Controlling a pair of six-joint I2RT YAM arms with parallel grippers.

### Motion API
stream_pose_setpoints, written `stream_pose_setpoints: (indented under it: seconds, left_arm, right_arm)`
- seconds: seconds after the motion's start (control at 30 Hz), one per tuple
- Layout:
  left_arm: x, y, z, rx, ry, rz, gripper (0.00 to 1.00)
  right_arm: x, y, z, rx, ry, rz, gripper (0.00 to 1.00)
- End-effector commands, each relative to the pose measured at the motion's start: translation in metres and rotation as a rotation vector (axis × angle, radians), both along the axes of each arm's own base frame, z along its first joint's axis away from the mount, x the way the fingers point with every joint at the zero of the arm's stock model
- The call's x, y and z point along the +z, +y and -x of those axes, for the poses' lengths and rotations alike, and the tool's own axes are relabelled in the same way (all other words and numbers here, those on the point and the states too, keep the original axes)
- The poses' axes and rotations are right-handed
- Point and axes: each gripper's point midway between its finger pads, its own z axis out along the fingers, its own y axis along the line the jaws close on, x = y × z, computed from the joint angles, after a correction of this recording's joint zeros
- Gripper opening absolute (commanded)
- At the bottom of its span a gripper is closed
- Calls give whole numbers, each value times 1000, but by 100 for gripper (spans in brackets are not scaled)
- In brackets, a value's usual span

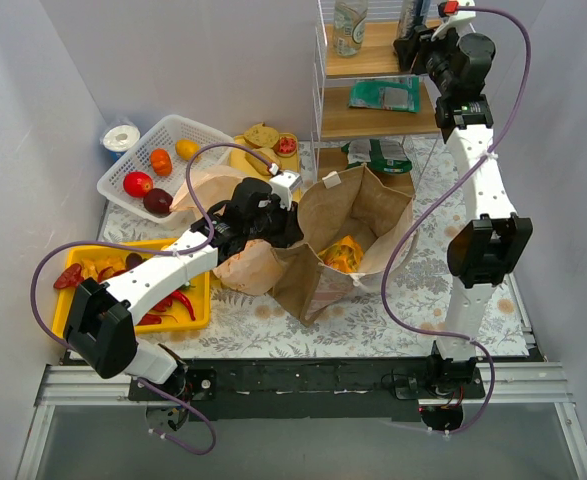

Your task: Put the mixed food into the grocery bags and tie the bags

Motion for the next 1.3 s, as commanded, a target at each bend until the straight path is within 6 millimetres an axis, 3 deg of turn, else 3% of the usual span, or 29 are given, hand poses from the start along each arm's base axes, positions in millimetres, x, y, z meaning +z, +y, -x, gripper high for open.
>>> stream_pose_setpoints:
  seconds: [0.0,0.27,0.3,0.37,0.4,0.43,0.47,0.5,0.53,0.57,0.6,0.63,0.7,0.8,0.83,0.87,0.93,0.97,1.13,1.2,1.23,1.27]
  left_arm:
    - [-7,6,4,0,22,-40,0]
    - [-6,8,4,8,17,-43,0]
    - [-6,7,4,8,19,-40,0]
    - [-5,7,4,5,20,-36,0]
    - [-4,6,4,3,18,-32,0]
    - [-3,6,5,2,19,-30,0]
    - [-1,6,5,5,13,-25,0]
    - [1,7,5,6,10,-24,0]
    - [2,7,5,9,6,-20,0]
    - [3,8,4,14,-1,-19,0]
    - [3,9,4,18,-4,-20,0]
    - [6,9,4,19,-12,-16,0]
    - [7,10,3,25,-19,-16,0]
    - [7,11,2,29,-22,-18,0]
    - [8,10,2,29,-25,-16,0]
    - [7,11,2,30,-23,-18,0]
    - [8,12,1,36,-28,-19,0]
    - [10,12,1,37,-30,-16,0]
    - [8,13,0,44,-33,-19,0]
    - [4,13,-1,49,-29,-26,0]
    - [3,14,-1,54,-29,-31,0]
    - [2,14,-2,56,-28,-34,0]
  right_arm:
    - [119,1,67,22,-294,-16,1]
    - [143,3,101,43,-307,-33,1]
    - [136,4,102,47,-285,-37,1]
    - [144,12,128,74,-288,-51,1]
    - [116,17,123,79,-223,-52,1]
    - [127,19,149,89,-248,-57,1]
    - [123,31,161,116,-245,-56,1]
    - [110,37,168,121,-219,-52,1]
    - [74,42,167,113,-142,-46,1]
    - [79,54,199,150,-168,-52,1]
    - [69,60,211,160,-158,-56,1]
    - [43,60,227,154,-119,-61,1]
    - [24,81,255,218,-82,-72,1]
    - [-29,96,287,255,36,-72,1]
    - [-34,94,300,260,49,-90,1]
    - [-67,101,304,274,120,-68,1]
    - [-94,95,315,247,186,-65,1]
    - [-125,95,317,241,248,-41,1]
    - [-189,78,321,145,416,10,1]
    - [-199,76,319,122,470,18,1]
    - [-218,76,321,112,542,48,1]
    - [-223,77,321,108,577,39,1]
